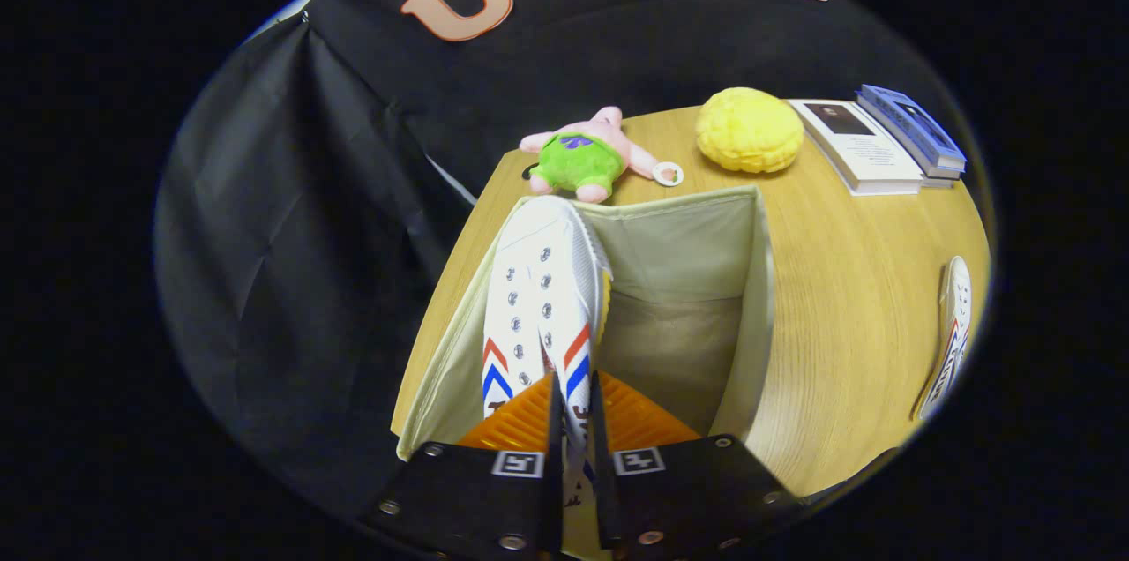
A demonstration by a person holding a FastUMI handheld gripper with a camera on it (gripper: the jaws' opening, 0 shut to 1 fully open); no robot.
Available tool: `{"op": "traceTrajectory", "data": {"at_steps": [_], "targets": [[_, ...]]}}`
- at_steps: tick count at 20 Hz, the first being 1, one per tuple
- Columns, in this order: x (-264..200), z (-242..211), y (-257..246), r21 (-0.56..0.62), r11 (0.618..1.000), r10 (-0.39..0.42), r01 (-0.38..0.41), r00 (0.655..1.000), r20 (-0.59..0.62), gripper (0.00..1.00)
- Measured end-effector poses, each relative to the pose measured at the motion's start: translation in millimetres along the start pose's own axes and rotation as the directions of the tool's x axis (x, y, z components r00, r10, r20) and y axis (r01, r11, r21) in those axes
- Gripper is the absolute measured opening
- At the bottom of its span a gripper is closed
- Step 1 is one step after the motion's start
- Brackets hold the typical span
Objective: Open the storage box then place both shoes into the box .Put the left shoe in first, then the right shoe, with the right side of both shoes facing outward in a uniform manner.
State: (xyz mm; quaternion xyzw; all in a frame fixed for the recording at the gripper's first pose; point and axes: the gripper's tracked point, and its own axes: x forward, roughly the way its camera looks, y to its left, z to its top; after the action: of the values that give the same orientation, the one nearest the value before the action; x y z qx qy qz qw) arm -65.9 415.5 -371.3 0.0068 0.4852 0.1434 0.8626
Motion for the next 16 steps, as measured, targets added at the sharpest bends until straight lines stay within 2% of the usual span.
{"op": "traceTrajectory", "data": {"at_steps": [1, 3, 5, 8, 12, 16], "targets": [[1.3, 2.1, 7.5, -0.013, 1.000, 0.025, -0.025, 1.000, 0.010, 0.42], [-7.2, 12.5, 11.6, -0.076, 0.997, 0.018, -0.014, 0.999, 0.051, 0.96], [-11.9, 20.1, 12.8, -0.118, 0.993, 0.015, -0.006, 0.997, 0.075, 0.98], [-25.5, 39.3, 8.5, -0.114, 0.993, 0.030, -0.016, 0.992, 0.123, 0.98], [-54.2, 65.2, -31.4, -0.092, 0.995, -0.028, 0.048, 0.978, 0.206, 0.98], [-78.2, 71.8, -92.4, -0.038, 0.990, -0.121, 0.135, 0.962, 0.246, 0.98]]}}
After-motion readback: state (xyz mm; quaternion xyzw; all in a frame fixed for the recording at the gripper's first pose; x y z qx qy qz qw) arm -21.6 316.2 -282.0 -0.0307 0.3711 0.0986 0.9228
